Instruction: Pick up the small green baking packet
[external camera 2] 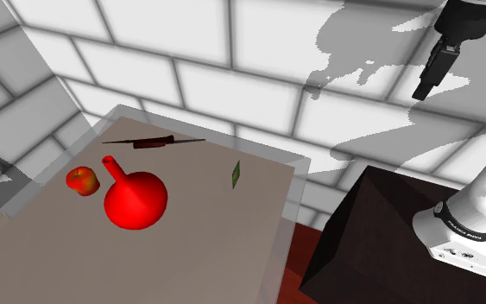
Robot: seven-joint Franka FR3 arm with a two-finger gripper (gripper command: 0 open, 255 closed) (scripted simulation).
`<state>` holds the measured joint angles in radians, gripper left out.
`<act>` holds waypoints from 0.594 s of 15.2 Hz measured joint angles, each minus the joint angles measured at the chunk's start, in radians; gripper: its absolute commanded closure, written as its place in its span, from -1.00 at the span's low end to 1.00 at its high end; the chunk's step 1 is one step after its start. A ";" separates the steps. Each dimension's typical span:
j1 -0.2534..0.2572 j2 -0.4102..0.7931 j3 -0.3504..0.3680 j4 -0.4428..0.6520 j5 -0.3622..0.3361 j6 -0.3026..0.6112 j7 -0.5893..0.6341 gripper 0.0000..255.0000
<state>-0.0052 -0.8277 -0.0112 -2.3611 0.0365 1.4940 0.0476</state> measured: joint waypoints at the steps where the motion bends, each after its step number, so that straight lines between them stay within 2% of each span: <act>1: 0.000 0.000 0.000 0.000 0.000 0.000 0.000 -1.00; 9: -0.026 0.126 0.157 -0.043 0.098 0.174 0.284 -1.00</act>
<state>-0.0317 -0.7016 0.1457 -2.4040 0.1340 1.6683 0.3313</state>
